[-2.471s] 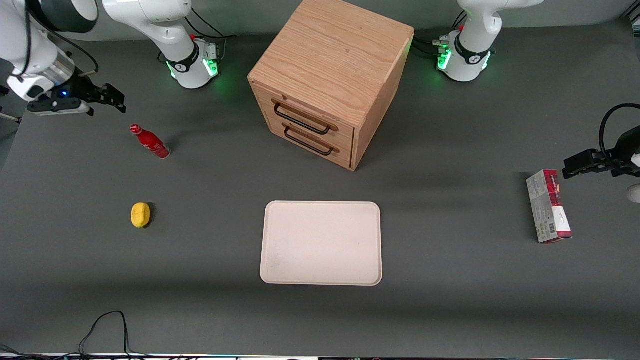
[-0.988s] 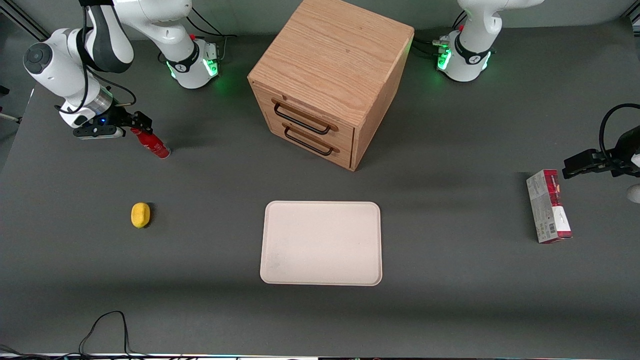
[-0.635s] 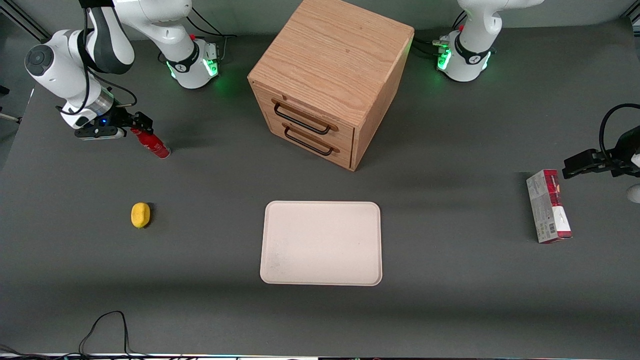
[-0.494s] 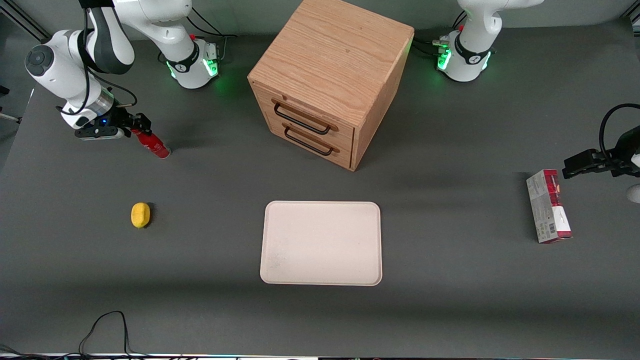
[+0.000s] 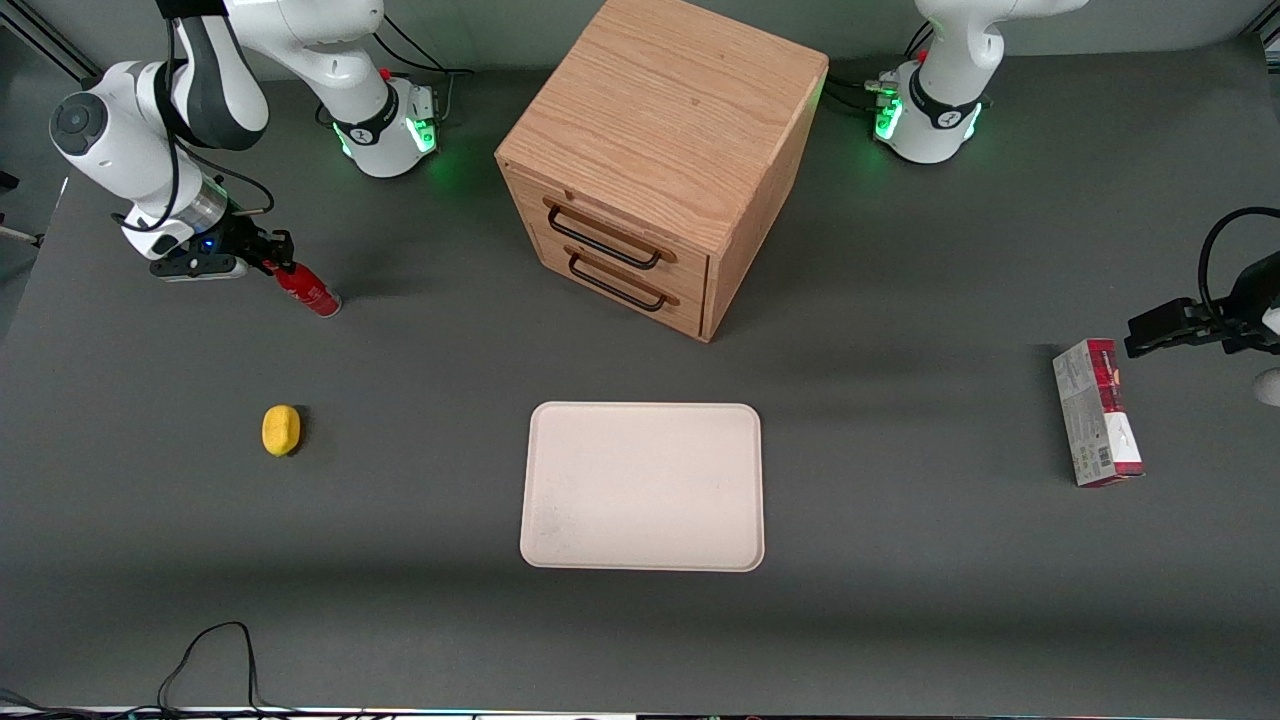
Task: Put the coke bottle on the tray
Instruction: 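Close the right gripper around the red bottle's body, then lift the red bottle off the table with the right gripper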
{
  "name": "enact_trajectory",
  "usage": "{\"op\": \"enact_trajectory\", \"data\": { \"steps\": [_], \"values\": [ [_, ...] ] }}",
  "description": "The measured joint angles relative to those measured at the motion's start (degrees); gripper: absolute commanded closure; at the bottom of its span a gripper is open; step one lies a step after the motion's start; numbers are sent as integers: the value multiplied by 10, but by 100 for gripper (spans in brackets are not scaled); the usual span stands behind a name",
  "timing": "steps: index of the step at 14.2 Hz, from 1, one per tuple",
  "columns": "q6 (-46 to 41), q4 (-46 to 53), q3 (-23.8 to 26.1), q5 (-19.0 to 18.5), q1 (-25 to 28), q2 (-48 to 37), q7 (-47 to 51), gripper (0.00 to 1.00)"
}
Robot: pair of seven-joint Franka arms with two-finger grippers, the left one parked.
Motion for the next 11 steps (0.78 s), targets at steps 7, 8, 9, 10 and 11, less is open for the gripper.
{"op": "enact_trajectory", "data": {
  "steps": [7, 8, 9, 10, 11],
  "values": [
    [-255, 221, 1, 0, 64, -33, 0, 82],
    [-297, 266, 1, 0, 73, -34, 0, 82],
    [-340, 314, 1, 0, 83, -33, 0, 82],
    [-382, 359, 1, 0, 92, -32, 0, 82],
    [-420, 400, 1, 0, 100, -29, 0, 82]
  ]
}}
